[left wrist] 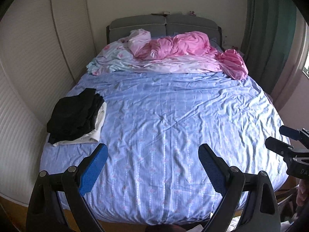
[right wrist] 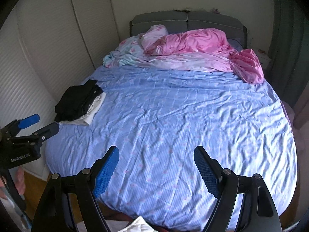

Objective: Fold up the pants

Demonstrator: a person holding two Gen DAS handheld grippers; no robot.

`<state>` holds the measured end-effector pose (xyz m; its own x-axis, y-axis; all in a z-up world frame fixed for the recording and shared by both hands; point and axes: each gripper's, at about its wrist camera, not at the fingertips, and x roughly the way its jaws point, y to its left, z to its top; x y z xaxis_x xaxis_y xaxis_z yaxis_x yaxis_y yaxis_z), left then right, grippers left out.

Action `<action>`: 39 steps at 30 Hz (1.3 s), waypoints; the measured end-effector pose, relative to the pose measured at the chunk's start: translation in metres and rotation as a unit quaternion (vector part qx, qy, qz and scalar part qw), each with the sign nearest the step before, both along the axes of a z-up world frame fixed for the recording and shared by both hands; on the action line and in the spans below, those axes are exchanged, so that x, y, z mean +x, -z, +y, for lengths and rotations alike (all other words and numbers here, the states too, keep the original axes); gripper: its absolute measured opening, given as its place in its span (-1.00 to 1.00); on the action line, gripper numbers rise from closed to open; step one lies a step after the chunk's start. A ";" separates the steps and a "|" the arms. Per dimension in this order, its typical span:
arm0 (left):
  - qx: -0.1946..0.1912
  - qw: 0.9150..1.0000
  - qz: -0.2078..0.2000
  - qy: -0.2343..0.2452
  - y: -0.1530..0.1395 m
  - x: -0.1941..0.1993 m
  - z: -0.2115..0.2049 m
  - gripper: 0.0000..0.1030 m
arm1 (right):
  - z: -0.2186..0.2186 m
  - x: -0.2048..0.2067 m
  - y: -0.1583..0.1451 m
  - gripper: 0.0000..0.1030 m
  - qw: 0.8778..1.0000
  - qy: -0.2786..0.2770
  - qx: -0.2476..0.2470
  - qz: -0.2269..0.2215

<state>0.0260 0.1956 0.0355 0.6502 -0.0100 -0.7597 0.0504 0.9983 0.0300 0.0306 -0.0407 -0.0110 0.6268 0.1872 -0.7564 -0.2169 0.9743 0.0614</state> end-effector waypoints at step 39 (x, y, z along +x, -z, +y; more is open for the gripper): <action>-0.006 0.999 -0.013 0.036 -0.007 0.002 -0.012 0.91 | -0.012 -0.022 -0.012 0.57 0.998 0.054 0.002 -0.017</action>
<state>0.0279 0.1838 0.0429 0.6675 -0.0664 -0.7416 0.1215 0.9924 0.0205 0.0083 -0.0530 0.0006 0.6693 0.1196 -0.7333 -0.1128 0.9919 0.0587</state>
